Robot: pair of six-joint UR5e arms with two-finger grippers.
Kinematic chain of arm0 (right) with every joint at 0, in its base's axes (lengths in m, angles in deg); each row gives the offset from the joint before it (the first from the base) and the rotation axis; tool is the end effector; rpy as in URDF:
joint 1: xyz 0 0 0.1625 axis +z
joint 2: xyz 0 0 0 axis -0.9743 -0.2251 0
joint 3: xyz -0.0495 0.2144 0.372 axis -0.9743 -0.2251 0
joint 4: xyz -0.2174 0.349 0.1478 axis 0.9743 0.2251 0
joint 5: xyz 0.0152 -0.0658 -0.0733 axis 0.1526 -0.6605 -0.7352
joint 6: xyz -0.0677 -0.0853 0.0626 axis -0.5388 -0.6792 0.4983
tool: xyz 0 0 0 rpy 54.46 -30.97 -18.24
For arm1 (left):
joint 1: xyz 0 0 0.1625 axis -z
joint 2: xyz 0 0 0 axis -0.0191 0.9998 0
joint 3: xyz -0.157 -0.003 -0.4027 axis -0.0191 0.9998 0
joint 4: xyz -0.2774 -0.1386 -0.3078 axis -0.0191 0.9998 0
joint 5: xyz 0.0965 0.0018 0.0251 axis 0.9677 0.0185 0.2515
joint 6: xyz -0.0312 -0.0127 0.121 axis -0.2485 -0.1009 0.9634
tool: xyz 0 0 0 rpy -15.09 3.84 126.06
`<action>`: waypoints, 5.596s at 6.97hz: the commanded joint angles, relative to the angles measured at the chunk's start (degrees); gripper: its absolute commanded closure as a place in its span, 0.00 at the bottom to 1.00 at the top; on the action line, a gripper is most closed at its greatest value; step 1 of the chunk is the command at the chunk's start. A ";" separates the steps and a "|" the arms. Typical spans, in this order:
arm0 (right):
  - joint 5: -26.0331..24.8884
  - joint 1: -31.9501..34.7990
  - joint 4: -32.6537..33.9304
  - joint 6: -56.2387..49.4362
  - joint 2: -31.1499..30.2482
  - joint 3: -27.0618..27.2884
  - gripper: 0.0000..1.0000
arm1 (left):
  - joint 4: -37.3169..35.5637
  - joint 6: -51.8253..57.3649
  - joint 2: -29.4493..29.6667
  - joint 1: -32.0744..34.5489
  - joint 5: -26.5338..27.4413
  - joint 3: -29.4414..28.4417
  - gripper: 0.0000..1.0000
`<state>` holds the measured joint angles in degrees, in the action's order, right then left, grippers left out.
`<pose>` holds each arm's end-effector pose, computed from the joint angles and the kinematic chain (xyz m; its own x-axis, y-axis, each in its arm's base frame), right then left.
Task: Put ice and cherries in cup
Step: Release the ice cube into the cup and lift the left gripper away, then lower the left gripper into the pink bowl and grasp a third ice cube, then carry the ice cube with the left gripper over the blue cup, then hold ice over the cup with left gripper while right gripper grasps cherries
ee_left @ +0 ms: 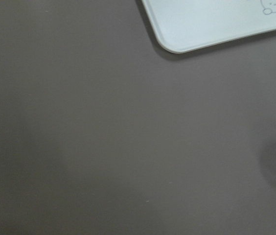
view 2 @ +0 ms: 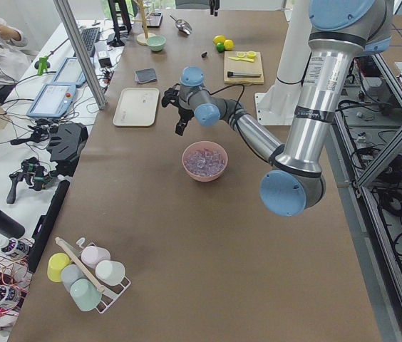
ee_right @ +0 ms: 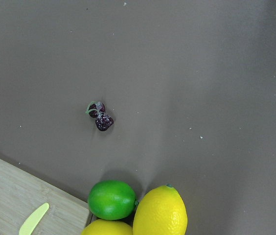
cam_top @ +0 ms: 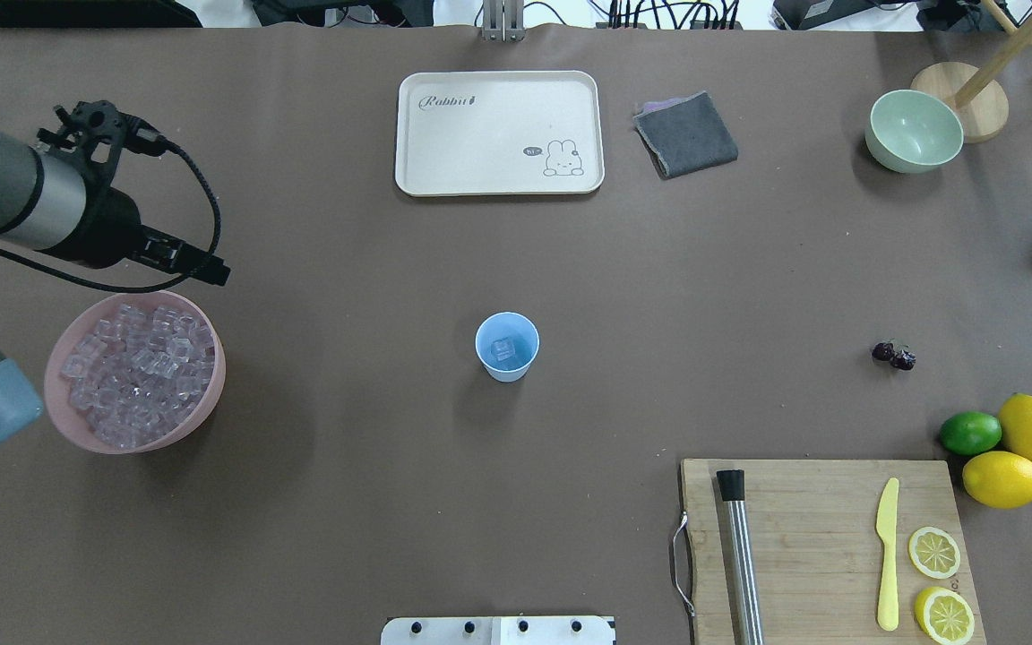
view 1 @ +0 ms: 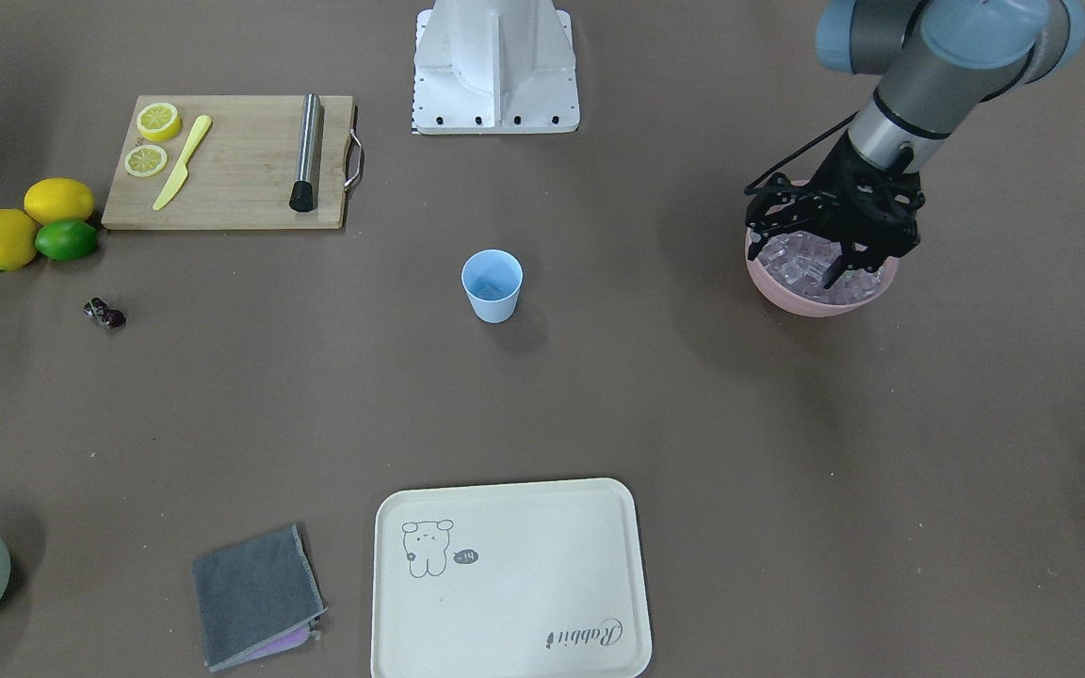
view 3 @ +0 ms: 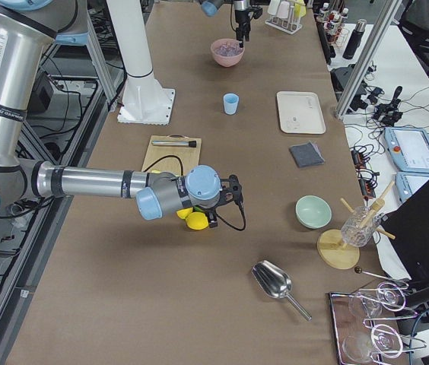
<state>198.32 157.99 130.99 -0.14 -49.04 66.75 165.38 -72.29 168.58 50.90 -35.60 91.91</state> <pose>-0.0384 -0.3919 0.6194 0.4432 -0.2925 0.8473 0.1150 0.9560 0.2699 0.3149 -0.4818 0.3532 0.5698 0.3891 -0.7239 -0.0713 0.9009 0.4281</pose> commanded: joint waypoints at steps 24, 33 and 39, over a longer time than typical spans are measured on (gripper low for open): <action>0.08 -0.05 -0.10 0.04 -0.12 -0.04 0.00 | 12.59 1.93 -9.46 -3.09 -0.55 1.53 1.00; -11.76 -13.99 -0.01 21.64 13.41 2.07 0.00 | -6.49 -31.38 30.71 -24.93 19.79 -13.48 1.00; -26.07 -25.16 0.08 22.98 15.61 -0.55 0.08 | -6.92 -30.77 32.83 -24.06 20.76 -14.12 0.03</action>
<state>177.24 135.86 131.04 22.78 -33.49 67.76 158.72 -103.02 201.59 26.58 -14.74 76.64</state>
